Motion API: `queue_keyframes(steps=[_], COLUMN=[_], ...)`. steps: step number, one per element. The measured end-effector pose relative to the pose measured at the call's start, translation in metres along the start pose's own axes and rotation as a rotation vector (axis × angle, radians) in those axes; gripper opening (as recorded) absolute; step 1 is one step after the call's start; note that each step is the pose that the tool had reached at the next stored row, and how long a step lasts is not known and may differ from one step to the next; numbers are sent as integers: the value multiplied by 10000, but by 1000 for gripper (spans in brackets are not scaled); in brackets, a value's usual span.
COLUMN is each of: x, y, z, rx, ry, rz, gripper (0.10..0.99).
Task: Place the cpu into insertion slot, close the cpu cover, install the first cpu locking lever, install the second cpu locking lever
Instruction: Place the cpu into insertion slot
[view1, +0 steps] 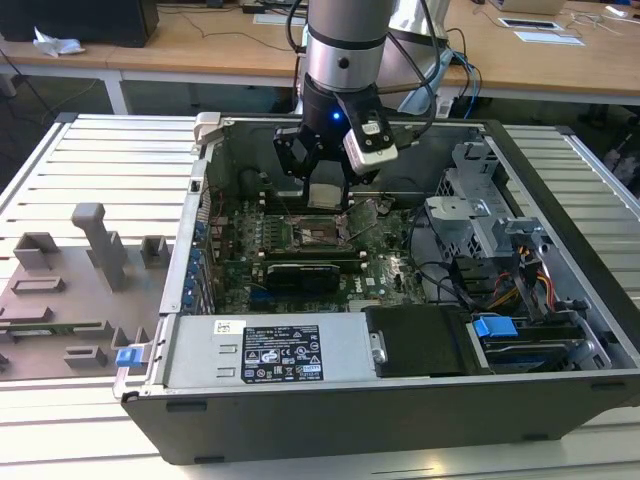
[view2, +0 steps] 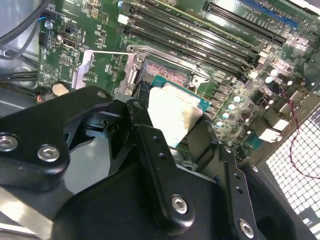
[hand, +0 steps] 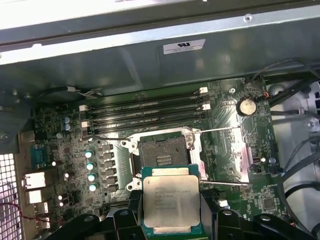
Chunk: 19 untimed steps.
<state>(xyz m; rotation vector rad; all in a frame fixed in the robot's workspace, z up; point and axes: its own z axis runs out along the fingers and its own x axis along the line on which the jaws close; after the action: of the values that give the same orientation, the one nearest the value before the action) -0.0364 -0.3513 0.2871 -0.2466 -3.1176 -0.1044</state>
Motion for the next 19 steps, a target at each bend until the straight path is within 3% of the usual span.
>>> queue_keyframes(steps=[19], x=[0], y=[0], z=[5], rx=[140], ry=[-97], rz=[1117], gripper=[545])
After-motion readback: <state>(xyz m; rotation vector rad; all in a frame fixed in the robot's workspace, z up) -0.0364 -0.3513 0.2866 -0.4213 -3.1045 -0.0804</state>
